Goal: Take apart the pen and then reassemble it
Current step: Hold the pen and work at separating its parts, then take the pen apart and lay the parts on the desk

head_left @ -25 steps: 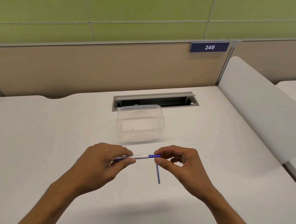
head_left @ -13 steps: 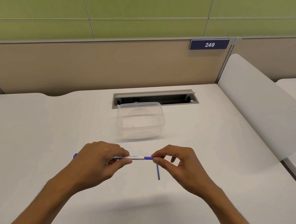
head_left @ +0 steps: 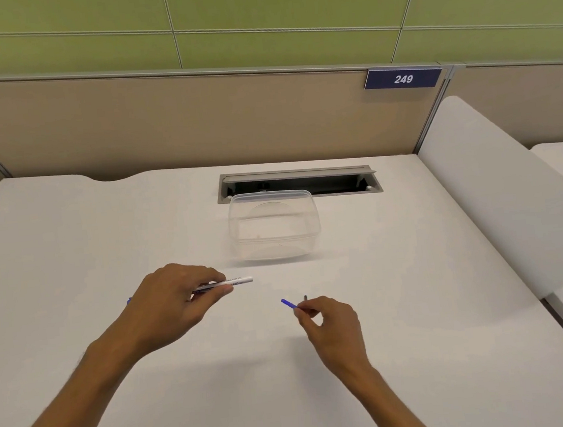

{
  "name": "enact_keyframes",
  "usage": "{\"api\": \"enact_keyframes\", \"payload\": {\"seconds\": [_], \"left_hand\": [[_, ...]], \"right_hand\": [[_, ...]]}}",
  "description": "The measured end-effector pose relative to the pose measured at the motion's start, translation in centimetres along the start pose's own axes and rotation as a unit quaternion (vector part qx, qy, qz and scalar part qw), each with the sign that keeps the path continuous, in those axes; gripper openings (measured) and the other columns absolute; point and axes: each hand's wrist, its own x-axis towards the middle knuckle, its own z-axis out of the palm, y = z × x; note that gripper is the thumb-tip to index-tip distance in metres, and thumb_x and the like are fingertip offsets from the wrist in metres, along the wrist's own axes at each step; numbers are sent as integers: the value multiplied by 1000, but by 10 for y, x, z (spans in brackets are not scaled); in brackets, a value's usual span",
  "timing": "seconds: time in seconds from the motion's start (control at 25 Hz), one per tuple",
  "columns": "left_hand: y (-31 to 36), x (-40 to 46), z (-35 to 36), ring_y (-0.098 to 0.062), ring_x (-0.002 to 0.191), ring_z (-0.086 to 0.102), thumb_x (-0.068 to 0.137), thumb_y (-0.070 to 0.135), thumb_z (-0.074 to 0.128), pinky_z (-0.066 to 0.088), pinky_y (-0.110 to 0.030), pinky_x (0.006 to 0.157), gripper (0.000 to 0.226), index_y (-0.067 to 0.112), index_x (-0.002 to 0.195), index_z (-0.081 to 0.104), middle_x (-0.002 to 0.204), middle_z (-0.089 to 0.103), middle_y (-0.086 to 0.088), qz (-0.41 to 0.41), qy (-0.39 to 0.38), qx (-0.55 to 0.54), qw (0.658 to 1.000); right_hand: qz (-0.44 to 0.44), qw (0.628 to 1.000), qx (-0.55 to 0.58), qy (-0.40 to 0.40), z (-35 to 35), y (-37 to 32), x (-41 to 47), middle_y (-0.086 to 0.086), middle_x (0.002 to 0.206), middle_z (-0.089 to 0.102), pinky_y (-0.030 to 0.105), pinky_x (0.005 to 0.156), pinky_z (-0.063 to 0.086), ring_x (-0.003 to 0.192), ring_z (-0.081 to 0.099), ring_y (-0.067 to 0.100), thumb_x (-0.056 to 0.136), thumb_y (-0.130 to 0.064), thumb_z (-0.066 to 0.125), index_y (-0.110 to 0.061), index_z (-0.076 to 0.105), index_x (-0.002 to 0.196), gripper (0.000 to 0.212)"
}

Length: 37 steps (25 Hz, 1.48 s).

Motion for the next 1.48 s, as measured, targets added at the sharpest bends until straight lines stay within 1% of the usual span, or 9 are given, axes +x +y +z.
{"api": "enact_keyframes", "payload": {"seconds": [0.08,0.2,0.4,0.6,0.84,1.12,1.32,1.4,1.48], "left_hand": [[-2,-2,1,-12,70,54,89,47,59,43,-32,51,21,31,82,70,61,63,14,2,1,-6,1000],[-7,-5,0,-15,62,54,87,51,53,46,-37,53,26,31,81,69,62,63,10,-5,-5,-16,1000],[-14,-9,1,-15,62,53,89,45,60,44,-34,53,16,34,80,68,60,61,11,-18,-14,-30,999],[-19,-14,-1,-14,60,53,89,42,61,45,-35,54,15,34,81,69,61,62,11,-22,-21,-36,999],[-22,-15,-1,-14,64,53,89,43,60,44,-34,53,15,34,81,69,60,61,12,-22,-22,-44,999],[-18,-14,6,-14,64,52,89,43,60,40,-31,52,17,32,80,68,59,59,10,-7,-19,-49,999],[-14,-14,13,-10,59,51,91,43,57,33,-21,50,17,34,81,67,67,59,21,4,-35,-80,996],[-8,-14,19,-10,56,50,92,42,55,33,-16,50,15,35,85,67,67,59,20,2,-34,-124,992],[1,-12,27,-11,54,55,93,37,55,39,-16,51,12,34,91,67,71,62,15,-14,-23,-195,980]], "right_hand": [[-10,998,-60,15,18,1,-2,-10,86,74,22,71,46,84,66,10,93,-30,64,-23,75,93,13],[-9,995,-93,44,39,1,-2,-7,86,74,25,67,44,84,67,14,95,-29,63,-21,75,94,15],[10,990,-137,30,66,3,-3,-1,88,75,33,70,51,83,68,20,98,-33,56,-15,73,90,26],[23,981,-193,-12,77,10,-6,-2,88,72,29,69,48,78,65,18,99,-36,49,-18,68,90,28],[21,977,-211,-9,82,11,-3,-1,87,72,32,70,49,77,65,21,99,-39,49,-17,69,90,31],[7,977,-215,7,81,14,-2,-5,85,73,28,67,46,73,64,17,95,-51,52,-19,69,86,37],[-30,993,-62,99,63,1,-13,-11,89,75,24,63,50,74,69,9,87,-41,72,-21,73,93,21],[-8,995,59,77,50,-14,-20,-17,92,74,13,61,45,81,69,3,87,-45,69,-31,72,96,17],[37,982,187,6,38,-33,-24,-23,98,74,11,66,47,92,68,1,85,-54,62,-39,71,98,22]]}}
